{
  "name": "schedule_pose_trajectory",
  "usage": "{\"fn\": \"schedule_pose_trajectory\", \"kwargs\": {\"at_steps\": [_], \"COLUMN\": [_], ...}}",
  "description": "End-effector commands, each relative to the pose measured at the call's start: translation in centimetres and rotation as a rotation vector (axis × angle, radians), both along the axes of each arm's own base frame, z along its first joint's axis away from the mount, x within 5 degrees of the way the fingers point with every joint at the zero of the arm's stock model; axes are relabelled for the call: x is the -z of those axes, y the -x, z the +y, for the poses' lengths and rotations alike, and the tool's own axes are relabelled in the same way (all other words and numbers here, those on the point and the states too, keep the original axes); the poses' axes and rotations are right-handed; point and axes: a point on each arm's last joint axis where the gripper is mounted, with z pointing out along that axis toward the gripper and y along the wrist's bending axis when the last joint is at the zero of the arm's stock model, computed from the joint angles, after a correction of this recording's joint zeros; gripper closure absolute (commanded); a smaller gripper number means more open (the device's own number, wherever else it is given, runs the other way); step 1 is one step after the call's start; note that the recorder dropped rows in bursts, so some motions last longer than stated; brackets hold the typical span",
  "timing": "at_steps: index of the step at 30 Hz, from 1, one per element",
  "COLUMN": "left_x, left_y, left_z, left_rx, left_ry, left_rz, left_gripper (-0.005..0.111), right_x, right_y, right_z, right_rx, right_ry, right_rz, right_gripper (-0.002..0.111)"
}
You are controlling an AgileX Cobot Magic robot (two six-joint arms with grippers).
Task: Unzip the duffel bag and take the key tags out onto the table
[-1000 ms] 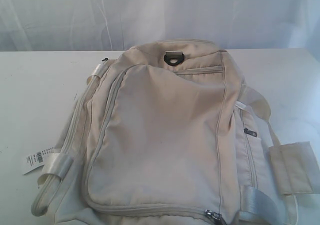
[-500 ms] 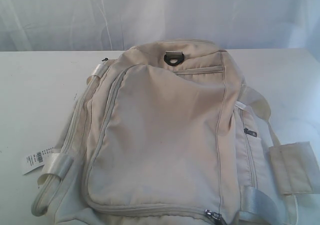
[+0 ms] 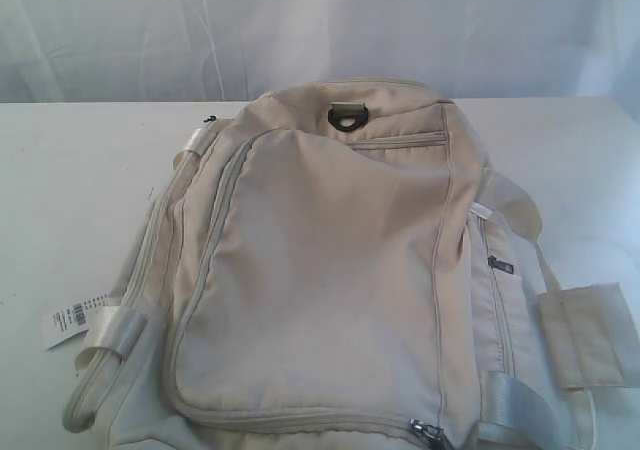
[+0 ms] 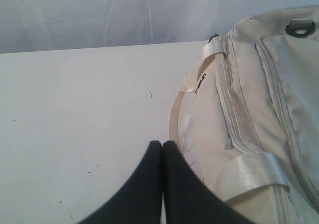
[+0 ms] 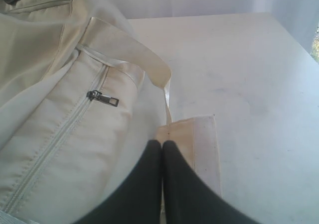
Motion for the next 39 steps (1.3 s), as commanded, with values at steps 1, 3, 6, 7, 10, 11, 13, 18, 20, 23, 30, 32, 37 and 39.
{"fn": "schedule_pose_trajectory", "kwargs": {"at_steps": [1, 3, 6, 7, 10, 11, 13, 18, 20, 23, 30, 32, 37, 39], "left_x": [0.0, 0.0, 0.0, 0.0, 0.0, 0.0, 0.0, 0.0, 0.0, 0.0, 0.0, 0.0, 0.0, 0.0], "left_y": [0.0, 0.0, 0.0, 0.0, 0.0, 0.0, 0.0, 0.0, 0.0, 0.0, 0.0, 0.0, 0.0, 0.0], "left_z": [-0.1, -0.1, -0.1, -0.1, -0.1, -0.1, -0.1, -0.1, -0.1, -0.1, -0.1, -0.1, -0.1, -0.1], "left_rx": [0.012, 0.012, 0.011, 0.011, 0.011, 0.011, 0.011, 0.011, 0.011, 0.011, 0.012, 0.011, 0.022, 0.029], "left_ry": [0.015, 0.015, 0.017, 0.017, 0.017, 0.017, 0.017, 0.017, 0.017, 0.017, 0.015, 0.015, 0.015, 0.015], "left_rz": [-0.001, -0.001, -0.001, -0.001, -0.001, -0.001, -0.001, -0.003, -0.003, -0.003, -0.003, -0.005, -0.007, -0.007], "left_gripper": [0.107, 0.107, 0.107, 0.107, 0.107, 0.107, 0.107, 0.107, 0.107, 0.107, 0.107, 0.107, 0.107, 0.107], "right_x": [0.0, -0.1, -0.7, -0.9, -1.6, -1.8, -2.1, -3.1, -3.5, -4.5, -6.7, -7.3, -8.0, -8.0], "right_y": [0.0, 0.0, -0.1, -0.2, -0.3, -0.3, -0.3, -0.3, -0.2, 0.0, 0.8, 1.2, 1.7, 1.7], "right_z": [0.0, -0.1, -0.2, -0.2, -0.2, -0.2, -0.1, -0.1, 0.0, 0.1, 0.3, 0.3, 0.4, 0.4], "right_rx": [-0.006, -0.003, -0.001, -0.001, -0.002, -0.002, -0.002, -0.004, -0.013, -0.012, -0.014, -0.016, -0.079, -0.1], "right_ry": [0.032, 0.066, 0.105, 0.11, 0.111, 0.112, 0.114, 0.134, 0.244, 0.316, 0.157, 0.162, -0.129, -0.241], "right_rz": [-0.01, -0.024, -0.083, -0.111, -0.192, -0.212, -0.245, -0.351, -0.393, -0.5, -0.763, -0.846, -0.957, -0.95], "right_gripper": [0.108, 0.108, 0.108, 0.108, 0.108, 0.108, 0.108, 0.108, 0.108, 0.108, 0.108, 0.108, 0.108, 0.108]}}
